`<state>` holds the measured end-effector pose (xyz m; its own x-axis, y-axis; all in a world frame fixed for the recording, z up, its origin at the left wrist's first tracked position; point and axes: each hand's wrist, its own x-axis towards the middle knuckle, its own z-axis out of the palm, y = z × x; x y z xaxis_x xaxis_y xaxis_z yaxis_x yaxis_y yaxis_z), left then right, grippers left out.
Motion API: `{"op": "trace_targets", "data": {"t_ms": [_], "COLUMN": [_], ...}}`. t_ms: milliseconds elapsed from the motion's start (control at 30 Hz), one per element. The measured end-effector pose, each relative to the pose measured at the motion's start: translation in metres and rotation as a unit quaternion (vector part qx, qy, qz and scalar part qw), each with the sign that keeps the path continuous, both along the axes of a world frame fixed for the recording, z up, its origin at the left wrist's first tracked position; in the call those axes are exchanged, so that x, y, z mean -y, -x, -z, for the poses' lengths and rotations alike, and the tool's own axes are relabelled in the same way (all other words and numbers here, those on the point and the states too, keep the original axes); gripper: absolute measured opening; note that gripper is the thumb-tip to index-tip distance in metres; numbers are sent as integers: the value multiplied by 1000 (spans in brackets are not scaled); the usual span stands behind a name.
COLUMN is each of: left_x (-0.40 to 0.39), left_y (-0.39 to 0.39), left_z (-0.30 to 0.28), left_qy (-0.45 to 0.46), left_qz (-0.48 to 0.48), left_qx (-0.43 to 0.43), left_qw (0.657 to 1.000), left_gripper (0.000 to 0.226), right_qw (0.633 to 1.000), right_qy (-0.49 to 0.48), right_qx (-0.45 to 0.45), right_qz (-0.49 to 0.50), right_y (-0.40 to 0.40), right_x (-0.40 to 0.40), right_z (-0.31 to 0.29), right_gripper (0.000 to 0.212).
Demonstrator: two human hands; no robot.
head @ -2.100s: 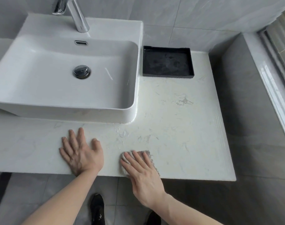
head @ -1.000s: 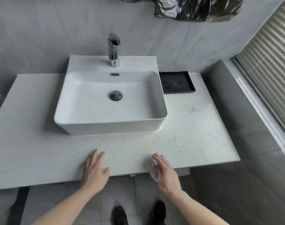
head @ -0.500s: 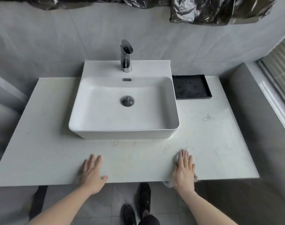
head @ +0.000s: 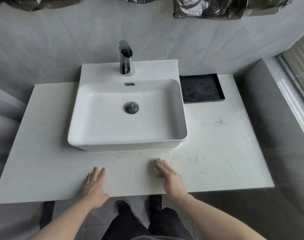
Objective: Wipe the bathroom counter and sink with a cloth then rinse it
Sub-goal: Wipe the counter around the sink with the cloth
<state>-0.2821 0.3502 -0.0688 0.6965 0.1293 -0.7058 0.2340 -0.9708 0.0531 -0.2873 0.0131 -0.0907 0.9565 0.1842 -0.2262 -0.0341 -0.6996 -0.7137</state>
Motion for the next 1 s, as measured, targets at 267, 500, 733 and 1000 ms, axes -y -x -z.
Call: {"op": "trace_targets", "data": {"t_ms": [267, 500, 733, 1000], "left_x": [-5, -24, -75, -212], "left_y": [-2, -4, -12, -8], "left_z": [-2, -9, -10, 2], "left_qy": [11, 50, 146, 78], "left_qz": [-2, 27, 53, 2], "left_qx": [7, 13, 53, 131], "left_qw": [1000, 998, 986, 988], "left_gripper": [109, 104, 77, 74], "right_qw": [962, 950, 984, 999], "right_qy": [136, 194, 151, 35], "right_qx": [-36, -80, -24, -2], "right_qz": [234, 231, 95, 27], "right_y": [-43, -36, 0, 28], "right_x": [105, 3, -177, -275], "right_z": [14, 25, 30, 22], "right_gripper": [60, 87, 103, 104]}}
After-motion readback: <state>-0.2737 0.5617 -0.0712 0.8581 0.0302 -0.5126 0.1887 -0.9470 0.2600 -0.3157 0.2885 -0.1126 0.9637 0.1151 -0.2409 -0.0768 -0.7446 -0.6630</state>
